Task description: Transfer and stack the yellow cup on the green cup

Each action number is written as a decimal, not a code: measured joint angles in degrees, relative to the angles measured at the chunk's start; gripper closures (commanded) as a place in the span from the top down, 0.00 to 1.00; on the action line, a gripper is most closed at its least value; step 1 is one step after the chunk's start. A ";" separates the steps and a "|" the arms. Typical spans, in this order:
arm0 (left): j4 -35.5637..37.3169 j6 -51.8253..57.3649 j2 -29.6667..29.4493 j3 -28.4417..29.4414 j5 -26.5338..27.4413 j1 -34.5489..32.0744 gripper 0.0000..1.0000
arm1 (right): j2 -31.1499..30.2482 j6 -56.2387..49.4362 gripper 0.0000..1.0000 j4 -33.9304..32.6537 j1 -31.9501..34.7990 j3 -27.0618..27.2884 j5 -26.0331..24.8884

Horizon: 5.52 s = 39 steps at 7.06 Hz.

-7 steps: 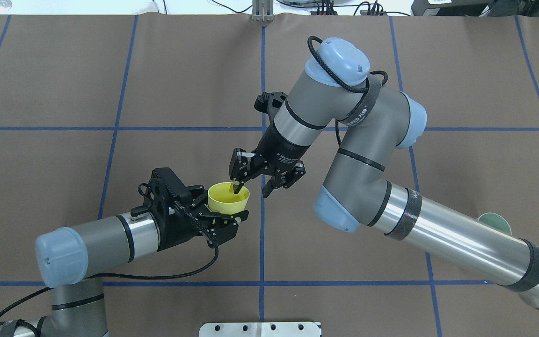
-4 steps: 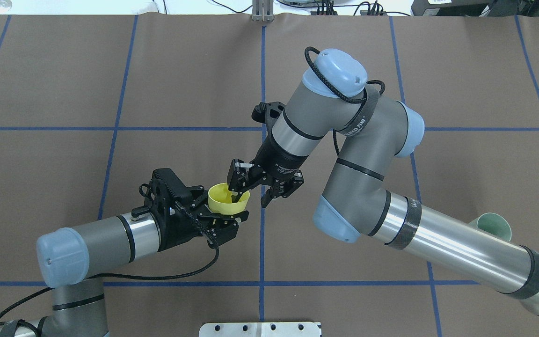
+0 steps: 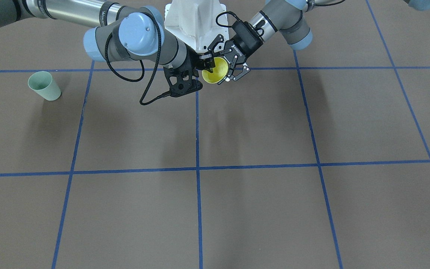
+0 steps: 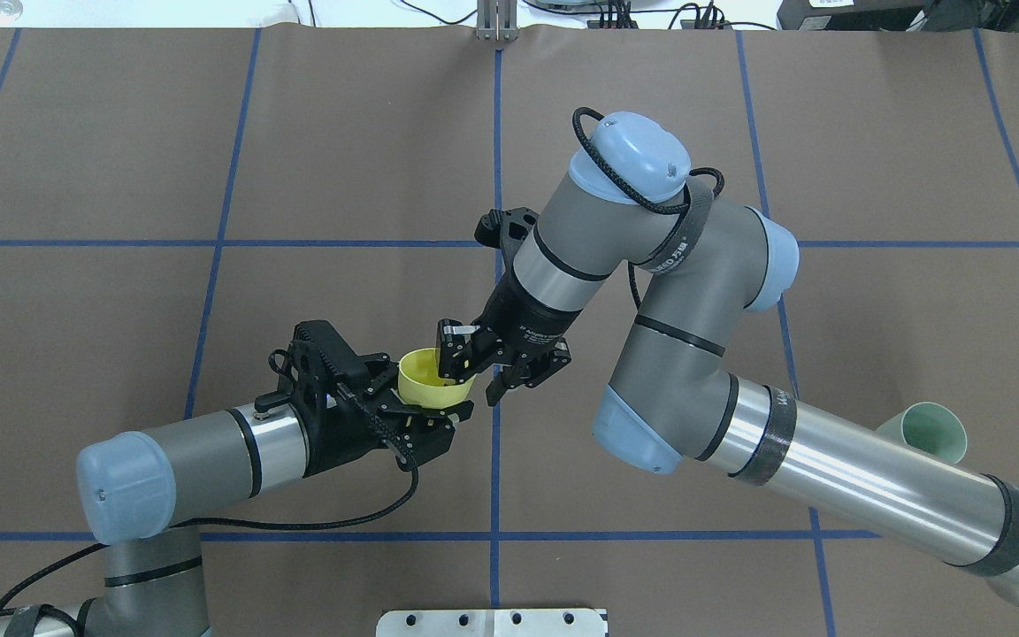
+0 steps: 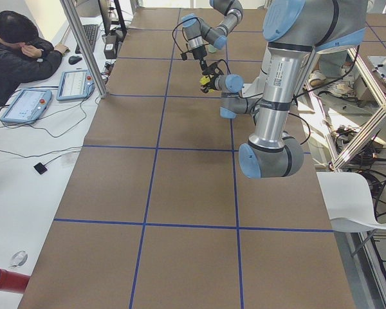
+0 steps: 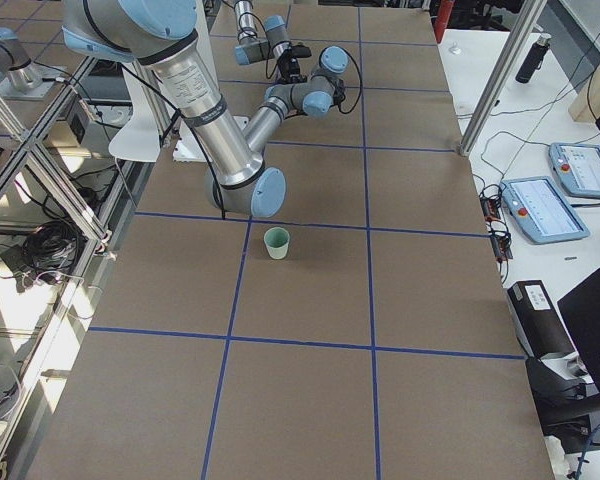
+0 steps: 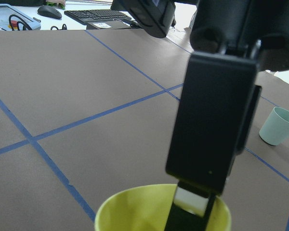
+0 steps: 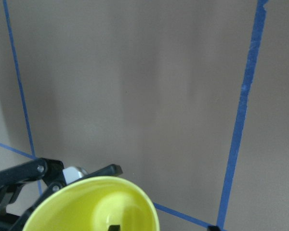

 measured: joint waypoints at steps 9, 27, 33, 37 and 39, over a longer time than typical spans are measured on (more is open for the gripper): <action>-2.20 0.00 0.02 0.08 0.00 0.75 0.00 | -0.31 -0.52 0.25 0.28 -0.06 -0.02 0.06; -1.99 -2.66 -0.22 -0.47 0.37 0.90 1.00 | -3.04 -1.03 0.00 0.17 4.98 1.74 -0.62; 1.39 -4.15 2.24 -1.79 3.96 -4.62 1.00 | -12.35 -14.48 0.00 -0.22 15.91 7.58 -19.16; 21.38 -4.55 5.23 -1.63 -10.99 -26.88 1.00 | -25.21 -29.22 0.00 -0.57 23.75 17.09 -20.22; 32.64 0.95 5.20 1.45 -27.31 -42.30 1.00 | -32.96 -38.23 0.00 -3.02 26.55 21.75 -19.64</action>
